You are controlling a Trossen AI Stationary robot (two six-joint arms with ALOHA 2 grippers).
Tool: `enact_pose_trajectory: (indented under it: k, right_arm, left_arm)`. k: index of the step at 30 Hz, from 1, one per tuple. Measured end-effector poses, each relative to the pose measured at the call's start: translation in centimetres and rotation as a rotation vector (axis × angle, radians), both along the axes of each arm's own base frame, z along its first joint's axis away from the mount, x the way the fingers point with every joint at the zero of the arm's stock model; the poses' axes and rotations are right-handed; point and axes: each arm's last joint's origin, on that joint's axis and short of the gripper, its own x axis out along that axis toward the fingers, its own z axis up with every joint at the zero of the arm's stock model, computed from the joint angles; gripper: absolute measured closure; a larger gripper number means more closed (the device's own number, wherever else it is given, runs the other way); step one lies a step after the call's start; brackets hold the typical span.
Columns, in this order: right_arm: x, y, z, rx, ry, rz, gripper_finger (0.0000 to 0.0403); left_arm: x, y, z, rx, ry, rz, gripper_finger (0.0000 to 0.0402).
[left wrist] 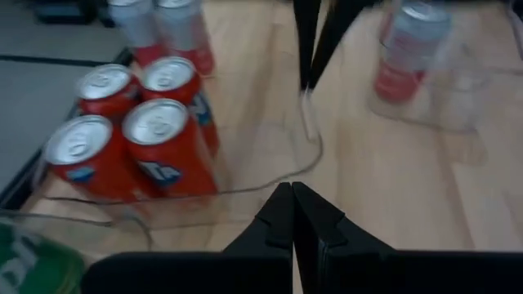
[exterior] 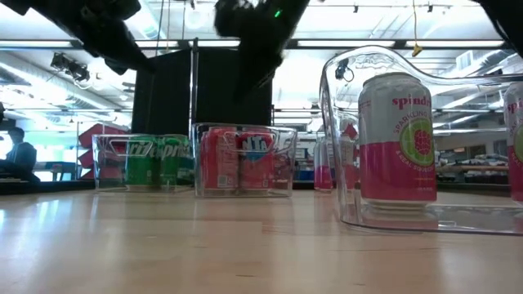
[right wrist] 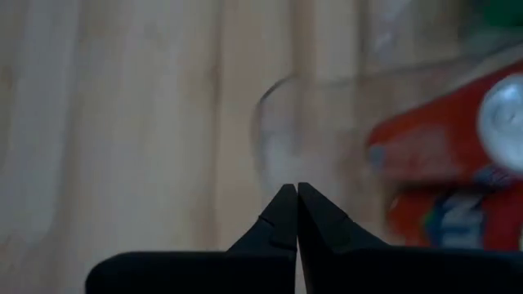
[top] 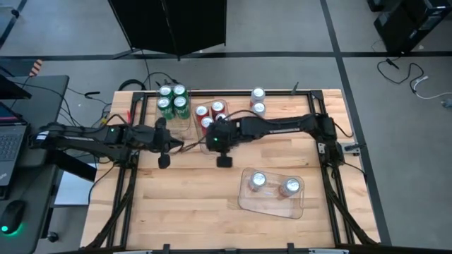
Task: Sort soda cans
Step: Move the center transparent bin to the top center of the table
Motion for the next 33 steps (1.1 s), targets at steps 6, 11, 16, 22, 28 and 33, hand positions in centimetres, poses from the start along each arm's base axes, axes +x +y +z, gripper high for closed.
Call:
enact_pose_trajectory:
  k: [6,11,16,22,28,33]
  right_arm:
    - [-0.8,2.4,-0.9,0.043,0.118,0.063,0.0403]
    - [0.7,2.0,-4.0,0.05,0.149,0.056,0.0403]
    - [2.0,0.4,-5.2,0.033,0.076,-0.013,0.0403]
    - [3.5,-2.5,-5.5,0.016,-0.054,-0.068,0.0403]
    - [4.4,-5.9,-5.7,-0.006,-0.161,-0.139,0.0403]
    - [4.3,-6.8,-5.1,-0.009,-0.191,-0.152,0.0401]
  left_arm:
    - [0.2,-0.7,-0.6,0.004,-0.018,-0.061,0.0401]
    - [0.2,-1.5,-0.6,0.001,-0.042,-0.109,0.0401]
    - [0.2,-1.9,-0.6,-0.002,-0.046,-0.13,0.0401]
    - [0.2,-1.8,-0.5,0.013,-0.048,-0.114,0.0401]
    - [0.2,-1.8,-0.5,0.02,-0.048,-0.098,0.0401]
    - [0.2,-1.8,-0.5,0.02,-0.048,-0.096,0.0401]
